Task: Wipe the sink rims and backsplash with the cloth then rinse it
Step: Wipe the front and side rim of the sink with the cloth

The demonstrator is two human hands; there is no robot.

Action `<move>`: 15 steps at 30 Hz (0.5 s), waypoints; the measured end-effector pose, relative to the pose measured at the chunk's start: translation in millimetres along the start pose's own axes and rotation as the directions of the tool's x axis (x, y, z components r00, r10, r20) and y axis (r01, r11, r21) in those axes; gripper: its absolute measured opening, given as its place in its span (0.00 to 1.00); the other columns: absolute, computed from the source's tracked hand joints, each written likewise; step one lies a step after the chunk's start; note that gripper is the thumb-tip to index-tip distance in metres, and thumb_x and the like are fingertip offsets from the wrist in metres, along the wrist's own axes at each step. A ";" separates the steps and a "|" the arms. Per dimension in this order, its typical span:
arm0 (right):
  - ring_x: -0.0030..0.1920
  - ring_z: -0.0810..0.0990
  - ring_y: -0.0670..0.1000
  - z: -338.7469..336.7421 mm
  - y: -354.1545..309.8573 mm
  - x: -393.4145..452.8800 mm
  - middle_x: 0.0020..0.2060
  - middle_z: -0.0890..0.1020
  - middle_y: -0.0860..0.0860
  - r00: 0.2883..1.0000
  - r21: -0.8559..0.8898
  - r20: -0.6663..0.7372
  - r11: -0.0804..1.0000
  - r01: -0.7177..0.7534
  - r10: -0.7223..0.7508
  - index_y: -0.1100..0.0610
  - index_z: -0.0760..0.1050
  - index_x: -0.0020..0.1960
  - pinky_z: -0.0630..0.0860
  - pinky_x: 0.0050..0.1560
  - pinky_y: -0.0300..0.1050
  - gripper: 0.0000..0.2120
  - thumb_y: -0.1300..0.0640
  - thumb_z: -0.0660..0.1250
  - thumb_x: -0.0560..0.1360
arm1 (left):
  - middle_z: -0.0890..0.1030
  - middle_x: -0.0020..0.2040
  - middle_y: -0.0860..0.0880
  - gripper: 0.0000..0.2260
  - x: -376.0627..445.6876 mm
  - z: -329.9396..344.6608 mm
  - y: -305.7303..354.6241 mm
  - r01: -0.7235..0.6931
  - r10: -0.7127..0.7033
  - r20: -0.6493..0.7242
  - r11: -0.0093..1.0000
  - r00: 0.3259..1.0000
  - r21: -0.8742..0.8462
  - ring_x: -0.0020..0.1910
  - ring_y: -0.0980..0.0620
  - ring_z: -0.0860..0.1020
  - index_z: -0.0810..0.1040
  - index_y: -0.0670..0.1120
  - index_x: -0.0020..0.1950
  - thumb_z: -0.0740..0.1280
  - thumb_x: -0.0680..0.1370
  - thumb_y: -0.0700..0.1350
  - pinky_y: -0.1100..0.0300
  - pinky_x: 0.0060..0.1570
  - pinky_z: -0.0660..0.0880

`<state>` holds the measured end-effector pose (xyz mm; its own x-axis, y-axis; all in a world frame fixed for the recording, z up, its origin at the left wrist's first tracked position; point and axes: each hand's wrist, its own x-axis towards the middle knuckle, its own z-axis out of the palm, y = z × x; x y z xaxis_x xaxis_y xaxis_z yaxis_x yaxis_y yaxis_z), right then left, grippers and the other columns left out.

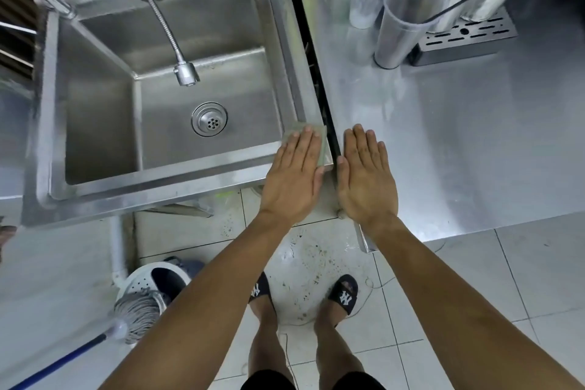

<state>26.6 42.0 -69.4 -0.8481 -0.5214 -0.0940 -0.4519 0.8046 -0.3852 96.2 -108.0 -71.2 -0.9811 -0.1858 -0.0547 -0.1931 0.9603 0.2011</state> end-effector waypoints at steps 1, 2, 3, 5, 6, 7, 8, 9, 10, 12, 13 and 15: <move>0.84 0.42 0.52 0.4 -0.1 0.1 0.84 0.48 0.52 1.000 -0.008 -0.001 1.000 -0.006 0.006 0.56 0.47 0.84 0.38 0.83 0.49 0.30 0.46 0.37 0.85 | 0.55 0.84 0.44 0.27 -6.3 0.0 -10.5 -0.011 0.011 -0.002 1.000 1.000 0.014 0.84 0.45 0.54 0.53 0.43 0.85 0.46 0.87 0.53 0.51 0.82 0.49; 0.84 0.42 0.51 0.4 -0.1 0.1 0.84 0.47 0.51 1.000 -0.015 0.001 1.000 -0.010 0.010 0.56 0.47 0.85 0.38 0.83 0.49 0.30 0.46 0.38 0.86 | 0.57 0.84 0.44 0.27 -14.6 -2.4 -24.0 -0.007 0.007 0.000 1.000 1.000 0.024 0.83 0.44 0.55 0.55 0.43 0.84 0.47 0.87 0.53 0.51 0.82 0.49; 0.84 0.42 0.51 0.3 -0.4 0.1 0.84 0.47 0.51 1.000 -0.021 0.001 1.000 -0.013 0.013 0.56 0.47 0.85 0.38 0.83 0.49 0.29 0.46 0.39 0.86 | 0.58 0.84 0.43 0.27 -23.9 -6.1 -40.7 0.005 -0.005 0.006 0.999 1.000 0.041 0.83 0.44 0.56 0.55 0.43 0.84 0.48 0.87 0.53 0.51 0.82 0.49; 0.84 0.42 0.51 0.1 -1.0 -0.5 0.84 0.47 0.51 1.000 -0.030 -0.001 0.999 -0.016 0.016 0.56 0.47 0.84 0.38 0.83 0.49 0.29 0.46 0.40 0.86 | 0.59 0.83 0.43 0.27 -43.2 -15.5 -77.0 0.035 -0.038 0.025 0.996 0.999 0.083 0.83 0.44 0.56 0.55 0.42 0.84 0.47 0.87 0.53 0.50 0.82 0.49; 0.84 0.42 0.51 0.5 -1.9 -0.7 0.84 0.47 0.51 1.000 -0.035 -0.003 0.999 -0.016 0.016 0.56 0.47 0.84 0.38 0.83 0.49 0.29 0.46 0.40 0.86 | 0.58 0.84 0.43 0.27 -51.6 -21.0 -92.0 0.057 -0.061 0.040 0.994 0.997 0.097 0.83 0.44 0.55 0.55 0.43 0.84 0.46 0.87 0.54 0.49 0.82 0.50; 0.84 0.42 0.51 0.8 -2.7 -1.0 0.84 0.47 0.51 1.000 -0.037 -0.007 0.999 -0.018 0.017 0.56 0.47 0.84 0.38 0.83 0.50 0.29 0.46 0.40 0.86 | 0.57 0.84 0.43 0.28 -56.9 -25.1 -101.0 0.087 -0.092 0.052 0.991 0.994 0.099 0.83 0.44 0.54 0.54 0.43 0.84 0.45 0.87 0.54 0.48 0.82 0.50; 0.84 0.42 0.52 1.1 -3.6 -1.2 0.84 0.48 0.52 1.000 -0.034 -0.015 0.999 -0.020 0.020 0.56 0.47 0.84 0.38 0.83 0.50 0.29 0.46 0.40 0.86 | 0.56 0.84 0.43 0.28 -57.5 -26.4 -101.9 0.124 -0.130 0.062 0.988 0.990 0.091 0.84 0.44 0.53 0.53 0.43 0.85 0.45 0.87 0.54 0.48 0.82 0.49; 0.84 0.43 0.52 1.5 -4.4 -1.5 0.84 0.49 0.52 0.999 -0.025 -0.031 1.000 -0.017 0.016 0.56 0.48 0.84 0.39 0.83 0.50 0.29 0.46 0.41 0.86 | 0.56 0.84 0.43 0.28 -53.5 -26.1 -94.2 0.159 -0.163 0.058 0.985 0.985 0.066 0.84 0.43 0.52 0.53 0.43 0.85 0.45 0.87 0.54 0.47 0.82 0.48; 0.84 0.44 0.52 1.9 -5.6 -1.9 0.84 0.51 0.53 0.999 -0.006 -0.054 1.000 -0.008 0.007 0.57 0.50 0.84 0.40 0.83 0.51 0.29 0.47 0.42 0.86 | 0.56 0.84 0.42 0.28 -45.5 -24.7 -79.7 0.175 -0.176 0.056 0.984 0.983 0.032 0.84 0.43 0.51 0.52 0.43 0.85 0.45 0.86 0.54 0.47 0.82 0.45; 0.84 0.47 0.53 1.5 -10.4 -2.8 0.83 0.54 0.54 0.995 0.066 -0.101 0.998 0.008 -0.001 0.59 0.53 0.84 0.44 0.84 0.54 0.28 0.49 0.44 0.87 | 0.56 0.84 0.42 0.28 -25.0 -20.6 -43.6 0.121 -0.120 0.056 0.993 0.991 -0.007 0.84 0.42 0.51 0.53 0.42 0.84 0.44 0.86 0.54 0.47 0.82 0.44; 0.84 0.48 0.52 1.3 -14.0 -3.5 0.83 0.55 0.54 0.993 0.110 -0.118 0.994 0.012 0.001 0.59 0.53 0.83 0.45 0.84 0.54 0.27 0.50 0.45 0.87 | 0.57 0.84 0.43 0.29 -16.7 -18.5 -28.3 0.073 -0.073 0.043 0.997 0.996 -0.009 0.84 0.42 0.53 0.55 0.42 0.84 0.43 0.86 0.54 0.45 0.83 0.46; 0.84 0.48 0.51 1.0 -24.7 -5.7 0.83 0.55 0.54 0.990 0.170 -0.143 0.985 0.034 -0.009 0.59 0.54 0.83 0.45 0.84 0.53 0.27 0.51 0.45 0.87 | 0.59 0.84 0.44 0.29 -8.5 -15.0 -21.3 0.004 -0.003 0.029 1.000 1.000 -0.021 0.83 0.43 0.55 0.58 0.42 0.84 0.43 0.86 0.54 0.45 0.82 0.51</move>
<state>43.0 24.8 -60.2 -0.8747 -0.4828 0.0417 -0.4266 0.7263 -0.5389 108.4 -130.0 -60.3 -0.9796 -0.1827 -0.0837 -0.1970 0.9551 0.2213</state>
